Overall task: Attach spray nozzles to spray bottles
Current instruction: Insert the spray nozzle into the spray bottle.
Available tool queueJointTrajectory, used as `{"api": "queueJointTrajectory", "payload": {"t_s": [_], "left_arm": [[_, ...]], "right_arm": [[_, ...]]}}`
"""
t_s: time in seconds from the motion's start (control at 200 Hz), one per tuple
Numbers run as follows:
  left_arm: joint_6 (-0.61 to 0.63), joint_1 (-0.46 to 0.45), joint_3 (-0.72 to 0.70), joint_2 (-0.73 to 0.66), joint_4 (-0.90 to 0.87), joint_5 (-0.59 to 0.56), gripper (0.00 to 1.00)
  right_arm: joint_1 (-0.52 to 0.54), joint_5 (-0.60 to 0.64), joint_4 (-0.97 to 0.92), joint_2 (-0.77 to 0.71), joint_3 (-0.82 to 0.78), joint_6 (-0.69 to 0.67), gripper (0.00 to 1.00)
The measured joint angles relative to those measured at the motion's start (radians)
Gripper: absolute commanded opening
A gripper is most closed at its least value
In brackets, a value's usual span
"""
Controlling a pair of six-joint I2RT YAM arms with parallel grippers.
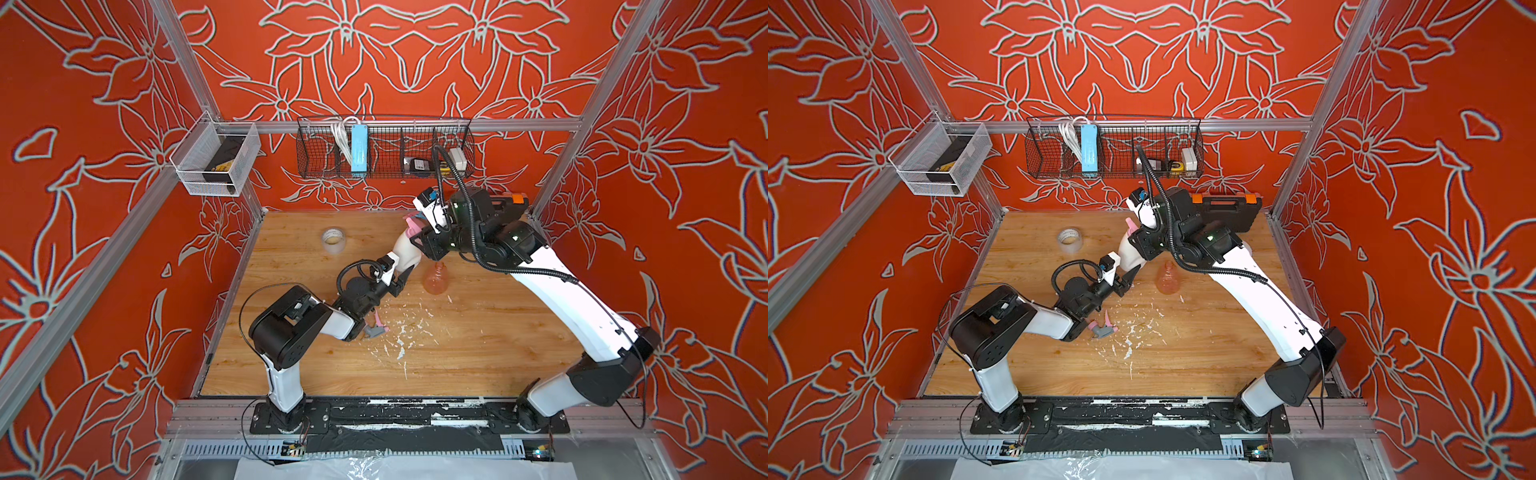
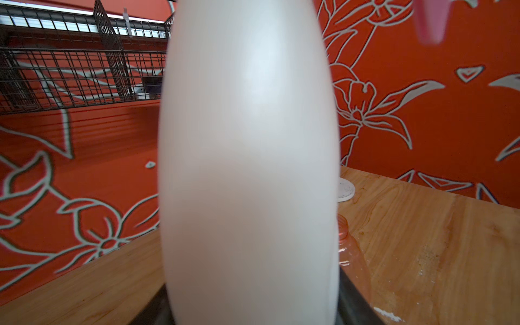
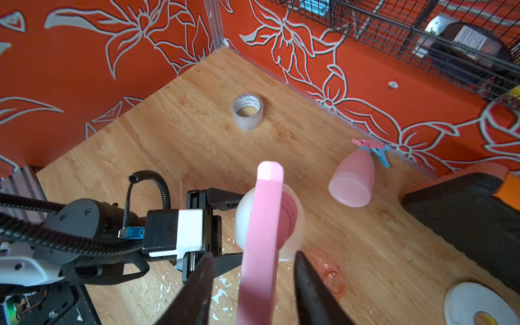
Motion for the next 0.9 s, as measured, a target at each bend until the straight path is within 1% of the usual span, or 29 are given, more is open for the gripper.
{"api": "queueJointTrajectory", "payload": {"t_s": [0.055,0.1,0.19,0.275,0.365,0.425,0.535,0.606,0.751,0.901], "left_arm": [[-0.011,0.000,0.000,-0.001,-0.003,0.002,0.44],[-0.017,0.000,0.000,-0.003,-0.009,0.005,0.45],[-0.030,0.000,0.000,-0.004,-0.018,0.013,0.44],[-0.039,0.000,0.002,-0.005,-0.025,0.016,0.44],[-0.044,0.000,0.002,-0.006,-0.027,0.018,0.44],[-0.044,0.000,0.002,-0.008,-0.027,0.018,0.44],[-0.044,0.000,0.002,-0.009,-0.027,0.018,0.44],[-0.038,0.000,0.002,-0.009,-0.021,0.019,0.43],[0.016,0.000,0.002,-0.009,-0.007,0.003,0.43],[0.092,0.000,0.002,-0.009,0.016,-0.032,0.43]], "right_arm": [[0.000,0.008,0.020,-0.013,-0.031,0.008,0.57],[0.000,0.012,0.038,-0.026,-0.055,0.011,0.54],[0.000,0.016,0.076,-0.052,-0.093,0.027,0.35],[0.000,0.018,0.106,-0.070,-0.109,0.029,0.20],[0.000,0.027,0.127,-0.078,-0.111,0.045,0.06],[-0.001,0.031,0.134,-0.079,-0.110,0.044,0.00],[-0.001,0.032,0.115,-0.073,-0.094,0.044,0.00],[-0.001,0.032,0.070,-0.052,-0.042,0.044,0.00],[-0.001,0.031,-0.094,0.040,0.164,0.043,0.00],[-0.001,0.033,-0.312,0.180,0.417,0.050,0.00]]}}
